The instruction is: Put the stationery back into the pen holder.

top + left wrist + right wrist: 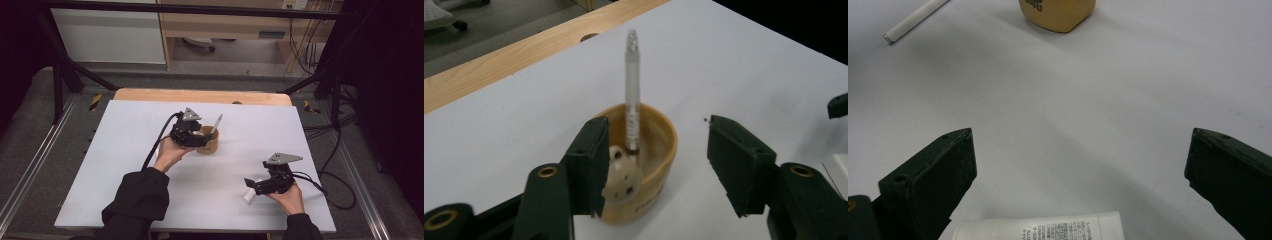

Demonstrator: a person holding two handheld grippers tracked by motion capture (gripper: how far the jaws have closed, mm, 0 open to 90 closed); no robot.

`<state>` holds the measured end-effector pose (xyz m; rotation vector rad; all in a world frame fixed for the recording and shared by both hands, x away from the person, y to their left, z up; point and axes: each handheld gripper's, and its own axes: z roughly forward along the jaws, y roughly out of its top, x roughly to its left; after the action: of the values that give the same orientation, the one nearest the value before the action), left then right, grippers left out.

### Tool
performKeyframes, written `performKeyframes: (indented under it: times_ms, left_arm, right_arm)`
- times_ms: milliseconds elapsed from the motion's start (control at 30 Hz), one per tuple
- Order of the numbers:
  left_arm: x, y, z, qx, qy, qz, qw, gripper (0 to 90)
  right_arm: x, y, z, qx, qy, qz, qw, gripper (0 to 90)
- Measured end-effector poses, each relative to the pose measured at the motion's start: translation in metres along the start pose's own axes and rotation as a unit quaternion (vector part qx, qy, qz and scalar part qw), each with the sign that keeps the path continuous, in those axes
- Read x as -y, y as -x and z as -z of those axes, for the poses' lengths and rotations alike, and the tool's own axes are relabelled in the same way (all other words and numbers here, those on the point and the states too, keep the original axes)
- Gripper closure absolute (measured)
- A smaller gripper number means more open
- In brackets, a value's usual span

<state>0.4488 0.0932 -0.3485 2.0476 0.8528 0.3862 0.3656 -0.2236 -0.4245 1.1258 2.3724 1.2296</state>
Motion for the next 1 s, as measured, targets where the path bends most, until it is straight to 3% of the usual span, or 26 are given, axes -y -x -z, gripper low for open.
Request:
performKeyframes:
  times_ms: [233, 333, 367, 567, 833, 1000]
  left_arm:
    - [0.034, -0.007, 0.03, -0.001, -0.012, 0.0, 0.9999, 25.0]
    - [0.05, -0.012, 0.039, -0.004, -0.016, 0.001, 0.9999, 21.0]
    - [0.054, -0.013, 0.041, -0.005, -0.016, 0.002, 0.9999, 20.2]
    - [0.087, -0.021, 0.053, -0.008, -0.028, 0.0, 0.9996, 15.9]
    - [0.122, -0.029, 0.066, -0.004, -0.037, 0.008, 0.9993, 14.4]
    - [0.133, -0.032, 0.074, -0.01, -0.038, 0.013, 0.9991, 14.4]
  right_arm:
    - [0.001, -0.001, 0.001, 0.007, -0.005, -0.008, 0.9999, 0.7]
    - [0.002, -0.002, 0.001, 0.009, -0.008, -0.009, 0.9999, 3.9]
    - [0.003, -0.002, 0.002, -0.001, -0.014, -0.006, 0.9999, 6.2]
    - [0.005, -0.004, 0.001, 0.005, -0.02, -0.004, 0.9998, 5.7]
    - [0.011, -0.004, 0.012, 0.004, 0.0, 0.012, 0.9999, 36.7]
    - [0.015, -0.005, 0.02, -0.007, -0.017, 0.016, 0.9997, 54.5]
